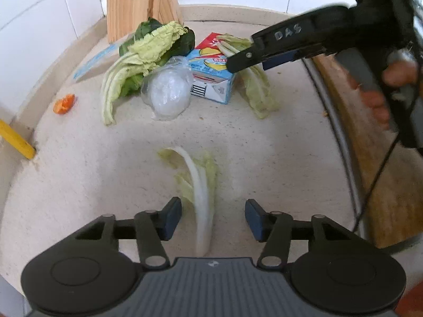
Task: Collect trash
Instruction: 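Grasp the white cabbage stalk with the left tool while the right tool holds its leaf, then lift both held cabbage pieces off the counter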
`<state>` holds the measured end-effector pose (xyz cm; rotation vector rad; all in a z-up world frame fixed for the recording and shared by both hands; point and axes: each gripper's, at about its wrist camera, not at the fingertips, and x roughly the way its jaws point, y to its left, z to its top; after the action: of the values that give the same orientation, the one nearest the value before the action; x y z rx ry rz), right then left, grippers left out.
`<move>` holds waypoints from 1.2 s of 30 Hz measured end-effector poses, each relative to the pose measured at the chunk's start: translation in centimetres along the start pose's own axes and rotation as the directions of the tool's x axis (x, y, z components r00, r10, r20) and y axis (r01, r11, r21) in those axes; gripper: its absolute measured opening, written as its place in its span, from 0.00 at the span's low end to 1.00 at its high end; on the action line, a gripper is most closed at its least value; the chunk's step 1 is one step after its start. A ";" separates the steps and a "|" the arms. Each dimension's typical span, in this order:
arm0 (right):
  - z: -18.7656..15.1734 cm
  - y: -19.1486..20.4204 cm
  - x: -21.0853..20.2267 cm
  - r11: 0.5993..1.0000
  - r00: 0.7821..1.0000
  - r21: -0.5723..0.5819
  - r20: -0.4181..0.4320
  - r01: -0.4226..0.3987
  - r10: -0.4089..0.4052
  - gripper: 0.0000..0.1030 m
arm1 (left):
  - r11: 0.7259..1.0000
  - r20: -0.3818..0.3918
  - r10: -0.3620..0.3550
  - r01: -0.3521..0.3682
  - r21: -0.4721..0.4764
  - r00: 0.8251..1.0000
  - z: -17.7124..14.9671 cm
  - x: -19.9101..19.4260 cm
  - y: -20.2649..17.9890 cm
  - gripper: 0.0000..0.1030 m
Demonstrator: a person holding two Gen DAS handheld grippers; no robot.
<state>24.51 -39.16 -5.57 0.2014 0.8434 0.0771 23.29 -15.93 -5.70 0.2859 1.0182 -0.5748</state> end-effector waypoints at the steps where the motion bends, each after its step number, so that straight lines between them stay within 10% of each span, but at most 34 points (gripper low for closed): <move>1: 0.0 -0.2 -0.1 0.999 0.999 0.027 -0.009 -0.032 0.032 0.62 | 1.000 0.002 -0.001 0.001 -0.006 1.000 0.1 0.1 0.0 0.48; 3: -0.1 -0.4 -0.6 0.995 0.997 0.069 -0.023 -0.073 0.074 0.38 | 1.000 0.001 -0.005 0.005 -0.012 1.000 0.3 0.2 0.3 0.40; 5: -0.4 -0.4 -1.0 0.995 0.996 0.071 -0.048 -0.077 0.080 0.24 | 0.999 0.004 -0.023 0.024 -0.026 1.000 0.5 0.0 0.6 0.03; 19: -4.9 1.2 -6.2 0.969 0.964 0.086 -0.113 -0.233 0.242 0.16 | 0.993 0.001 -0.029 0.029 -0.118 1.000 -2.0 -1.3 0.5 0.04; 23: -6.1 1.5 -4.5 0.981 0.968 0.065 -0.162 -0.183 0.192 0.29 | 0.993 0.022 0.017 -0.014 -0.114 1.000 -2.3 -1.4 0.0 0.14; 27: -6.3 1.8 -4.7 0.992 0.983 0.014 -0.134 -0.128 0.129 0.85 | 0.989 0.046 0.062 -0.055 -0.137 0.997 -2.8 -1.6 -0.1 0.39; 36: -6.9 3.8 -3.5 0.988 0.988 -0.111 -0.115 -0.111 0.099 0.84 | 0.987 0.085 0.142 -0.135 -0.090 0.986 -3.5 -1.4 -1.5 0.52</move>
<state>17.05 -34.90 -6.71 0.1324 0.9344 0.2377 19.34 -14.99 -6.19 0.2518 0.9235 -0.4144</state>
